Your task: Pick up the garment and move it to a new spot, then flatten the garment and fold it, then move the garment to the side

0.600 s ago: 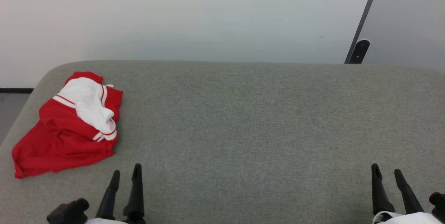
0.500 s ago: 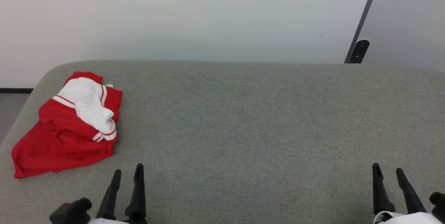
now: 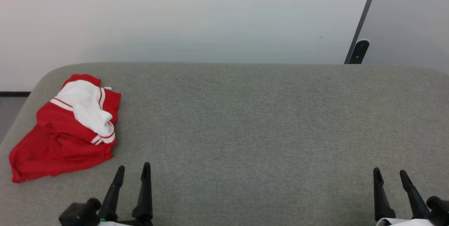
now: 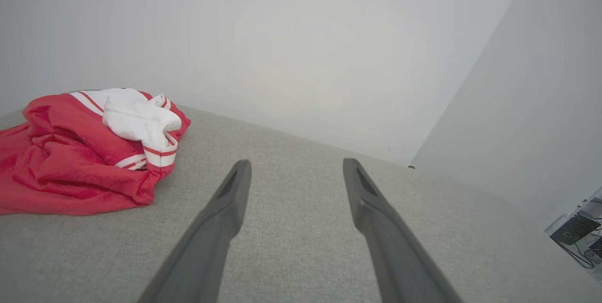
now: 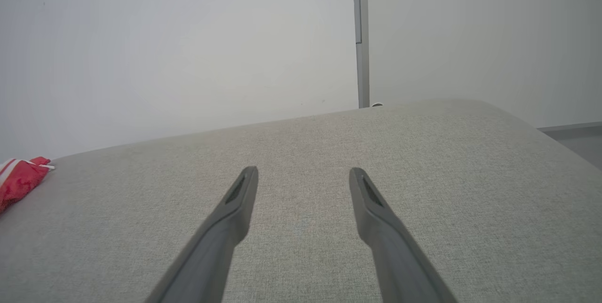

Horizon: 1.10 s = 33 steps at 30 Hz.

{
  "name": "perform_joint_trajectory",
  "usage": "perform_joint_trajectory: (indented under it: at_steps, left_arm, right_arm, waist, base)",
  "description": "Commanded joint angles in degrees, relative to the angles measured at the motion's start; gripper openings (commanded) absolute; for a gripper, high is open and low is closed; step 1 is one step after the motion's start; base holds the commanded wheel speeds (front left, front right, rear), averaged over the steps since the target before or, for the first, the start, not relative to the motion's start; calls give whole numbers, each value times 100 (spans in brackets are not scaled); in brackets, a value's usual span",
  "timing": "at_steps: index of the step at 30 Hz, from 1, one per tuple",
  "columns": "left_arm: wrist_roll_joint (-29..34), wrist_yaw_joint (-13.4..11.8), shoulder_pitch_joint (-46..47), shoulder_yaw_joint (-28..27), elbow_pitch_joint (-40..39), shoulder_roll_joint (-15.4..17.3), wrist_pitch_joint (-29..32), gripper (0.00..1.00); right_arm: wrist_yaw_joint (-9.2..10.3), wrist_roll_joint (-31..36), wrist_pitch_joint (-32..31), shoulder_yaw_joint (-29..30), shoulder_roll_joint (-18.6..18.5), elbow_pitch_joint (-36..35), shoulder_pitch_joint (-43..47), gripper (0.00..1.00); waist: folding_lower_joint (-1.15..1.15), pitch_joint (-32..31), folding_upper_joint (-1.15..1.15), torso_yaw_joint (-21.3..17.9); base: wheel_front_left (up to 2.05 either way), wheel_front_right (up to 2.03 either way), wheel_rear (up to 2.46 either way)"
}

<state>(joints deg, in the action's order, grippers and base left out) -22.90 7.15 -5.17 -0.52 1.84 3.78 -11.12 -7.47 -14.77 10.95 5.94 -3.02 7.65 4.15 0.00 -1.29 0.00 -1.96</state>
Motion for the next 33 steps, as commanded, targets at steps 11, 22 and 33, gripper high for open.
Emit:
perform_joint_trajectory:
  at_steps: [11, 22, 33]
  left_arm:
    - [649, 39, -134, 95, -215, 23, -160, 100]
    - [1123, 41, -208, 165, -328, 28, -281, 100]
    - [1484, 40, -107, 126, -272, 161, -397, 100]
  right_arm:
    - [-4, 699, 178, -10, 16, -149, 119, 100]
    - [-4, 1246, 301, -27, 18, -212, 179, 100]
    - [-4, 1698, 420, -287, 20, -198, 247, 100]
  waist:
    - [0, -19, 0, -13]
    - [0, -34, 0, -11]
    - [0, -113, 0, 520]
  base:
    - [0, 0, 0]
    - [0, 0, 0]
    - [0, 0, 0]
